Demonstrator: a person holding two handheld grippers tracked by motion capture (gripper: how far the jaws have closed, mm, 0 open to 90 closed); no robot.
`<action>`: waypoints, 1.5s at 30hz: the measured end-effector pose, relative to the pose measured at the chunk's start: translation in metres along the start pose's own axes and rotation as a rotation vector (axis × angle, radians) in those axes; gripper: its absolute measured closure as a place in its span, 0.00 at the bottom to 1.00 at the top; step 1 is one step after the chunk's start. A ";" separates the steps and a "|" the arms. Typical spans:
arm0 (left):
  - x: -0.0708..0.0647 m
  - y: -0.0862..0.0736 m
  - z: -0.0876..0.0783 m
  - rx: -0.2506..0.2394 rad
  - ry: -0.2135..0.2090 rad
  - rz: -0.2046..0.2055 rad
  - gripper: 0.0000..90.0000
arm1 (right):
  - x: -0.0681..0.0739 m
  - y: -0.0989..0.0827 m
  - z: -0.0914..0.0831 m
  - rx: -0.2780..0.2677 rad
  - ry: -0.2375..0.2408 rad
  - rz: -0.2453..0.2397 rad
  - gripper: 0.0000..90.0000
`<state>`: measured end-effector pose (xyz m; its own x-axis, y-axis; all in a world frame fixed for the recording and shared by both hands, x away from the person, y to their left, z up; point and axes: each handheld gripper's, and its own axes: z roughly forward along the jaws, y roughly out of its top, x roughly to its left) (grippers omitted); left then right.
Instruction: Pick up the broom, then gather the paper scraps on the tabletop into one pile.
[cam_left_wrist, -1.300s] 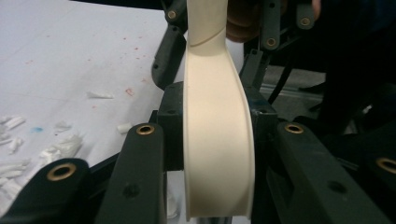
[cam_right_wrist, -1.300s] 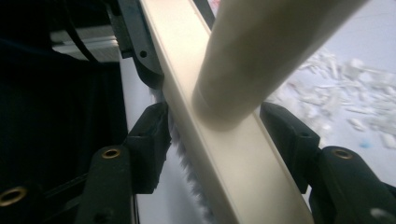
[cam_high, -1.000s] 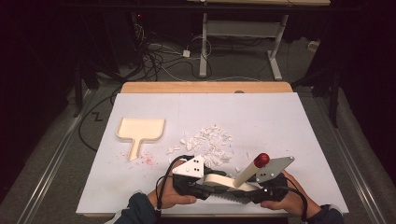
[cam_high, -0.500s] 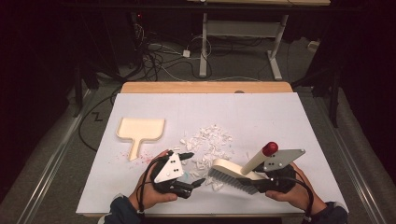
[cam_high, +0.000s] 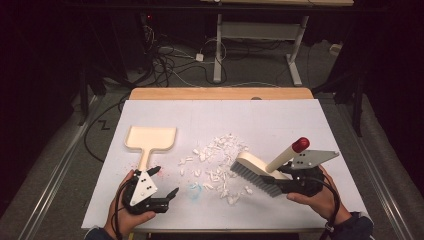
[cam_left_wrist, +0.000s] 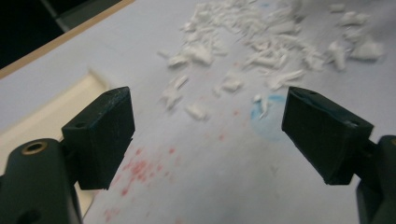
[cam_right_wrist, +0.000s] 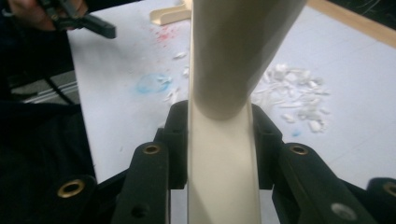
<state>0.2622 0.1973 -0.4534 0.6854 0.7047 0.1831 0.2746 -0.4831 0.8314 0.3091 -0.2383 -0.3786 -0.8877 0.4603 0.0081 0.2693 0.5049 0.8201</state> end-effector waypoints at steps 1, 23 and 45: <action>0.002 -0.005 -0.002 0.011 0.038 0.009 0.18 | -0.002 0.000 0.000 -0.001 -0.007 0.009 0.75; 0.000 -0.044 -0.018 0.126 0.091 -0.054 0.18 | -0.049 -0.002 0.002 0.059 -0.260 0.072 0.75; -0.002 -0.044 -0.010 0.151 0.069 -0.037 0.18 | -0.123 0.021 0.092 0.205 -0.504 -0.002 0.75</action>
<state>0.2424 0.2221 -0.4849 0.6262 0.7553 0.1935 0.4009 -0.5247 0.7510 0.4582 -0.2172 -0.4145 -0.6129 0.7268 -0.3100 0.3799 0.6151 0.6909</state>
